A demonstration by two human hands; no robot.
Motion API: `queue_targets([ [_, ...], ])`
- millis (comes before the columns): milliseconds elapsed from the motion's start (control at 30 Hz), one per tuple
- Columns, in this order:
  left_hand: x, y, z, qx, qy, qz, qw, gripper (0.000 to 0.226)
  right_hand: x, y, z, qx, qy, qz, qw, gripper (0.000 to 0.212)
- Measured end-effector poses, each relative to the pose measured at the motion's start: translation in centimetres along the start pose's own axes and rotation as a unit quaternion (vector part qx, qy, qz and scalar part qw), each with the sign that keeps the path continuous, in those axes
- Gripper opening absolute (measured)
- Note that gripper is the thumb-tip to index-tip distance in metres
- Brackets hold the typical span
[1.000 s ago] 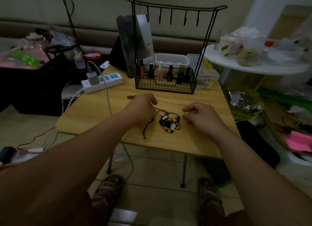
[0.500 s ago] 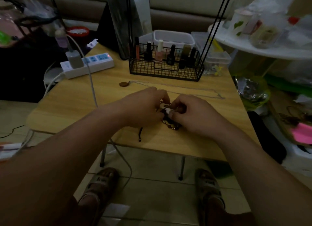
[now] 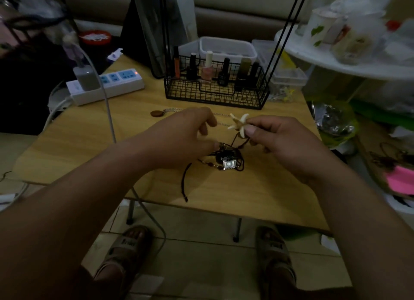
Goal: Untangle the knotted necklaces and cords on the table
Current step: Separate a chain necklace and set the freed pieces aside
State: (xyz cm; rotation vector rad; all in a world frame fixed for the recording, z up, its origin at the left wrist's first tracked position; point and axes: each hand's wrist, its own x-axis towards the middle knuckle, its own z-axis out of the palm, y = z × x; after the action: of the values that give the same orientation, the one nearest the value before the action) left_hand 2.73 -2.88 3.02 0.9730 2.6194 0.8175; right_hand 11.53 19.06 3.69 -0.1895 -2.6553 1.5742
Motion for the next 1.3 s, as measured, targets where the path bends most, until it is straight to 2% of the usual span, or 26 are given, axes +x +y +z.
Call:
queue_targets([
  [67,0.0,1.0,0.3,-0.051,0.02,0.025,0.998,0.042,0.0,-0.4,0.3,0.02,0.023,-0.011,0.999,0.017],
  [133,0.2,1.8,0.8,-0.079,0.007,0.034,0.996,0.04,0.0,-0.7,0.5,0.053,0.027,-0.01,0.998,0.017],
  [233,0.5,2.4,1.4,-0.104,-0.012,0.034,0.994,0.02,0.4,-0.9,0.6,0.173,0.02,-0.011,0.985,0.016],
  [300,0.7,2.4,1.5,-0.133,-0.008,0.031,0.991,0.005,0.6,-1.1,0.3,0.245,0.034,-0.008,0.969,0.016],
  [400,0.8,2.5,0.7,-0.207,-0.019,0.006,0.978,0.007,0.8,-1.1,-0.5,0.351,0.059,0.002,0.935,0.016],
  [500,0.7,2.1,-0.2,-0.238,-0.031,-0.003,0.971,0.006,0.9,-1.2,-1.2,0.468,0.082,0.019,0.88,0.018],
  [567,0.7,1.8,-0.3,-0.237,-0.034,-0.012,0.971,0.004,1.0,-1.1,-1.4,0.503,0.104,0.025,0.857,0.018],
  [633,0.8,1.5,-0.2,-0.26,-0.027,-0.021,0.965,0.004,1.1,-1.0,-1.7,0.505,0.124,0.038,0.853,0.02],
  [667,0.9,1.3,-0.2,-0.268,-0.021,-0.026,0.963,0.004,1.1,-0.9,-1.7,0.492,0.131,0.047,0.859,0.02],
  [733,0.9,1.1,-0.3,-0.253,-0.002,-0.035,0.967,0.004,0.9,-0.5,-1.7,0.42,0.141,0.073,0.894,0.021],
  [833,0.8,0.8,-0.4,-0.204,0.028,-0.036,0.978,0.006,0.6,0.2,-1.3,0.243,0.133,0.1,0.956,0.018],
  [933,0.7,0.7,-0.4,-0.187,0.039,-0.032,0.981,0.007,0.1,0.5,-0.4,0.051,0.086,0.111,0.989,0.017],
  [1067,0.4,0.4,-1.3,-0.182,0.005,-0.024,0.983,0.024,-0.3,0.6,0.2,-0.16,0.052,0.067,0.983,0.017],
  [1200,0.2,0.4,-1.9,-0.189,-0.008,-0.014,0.982,0.036,-0.3,0.7,0.8,-0.238,0.061,0.042,0.968,0.009],
  [1300,0.1,0.6,-1.9,-0.186,-0.006,0.003,0.983,0.037,-0.1,0.7,1.6,-0.286,0.041,-0.02,0.957,0.036],
])
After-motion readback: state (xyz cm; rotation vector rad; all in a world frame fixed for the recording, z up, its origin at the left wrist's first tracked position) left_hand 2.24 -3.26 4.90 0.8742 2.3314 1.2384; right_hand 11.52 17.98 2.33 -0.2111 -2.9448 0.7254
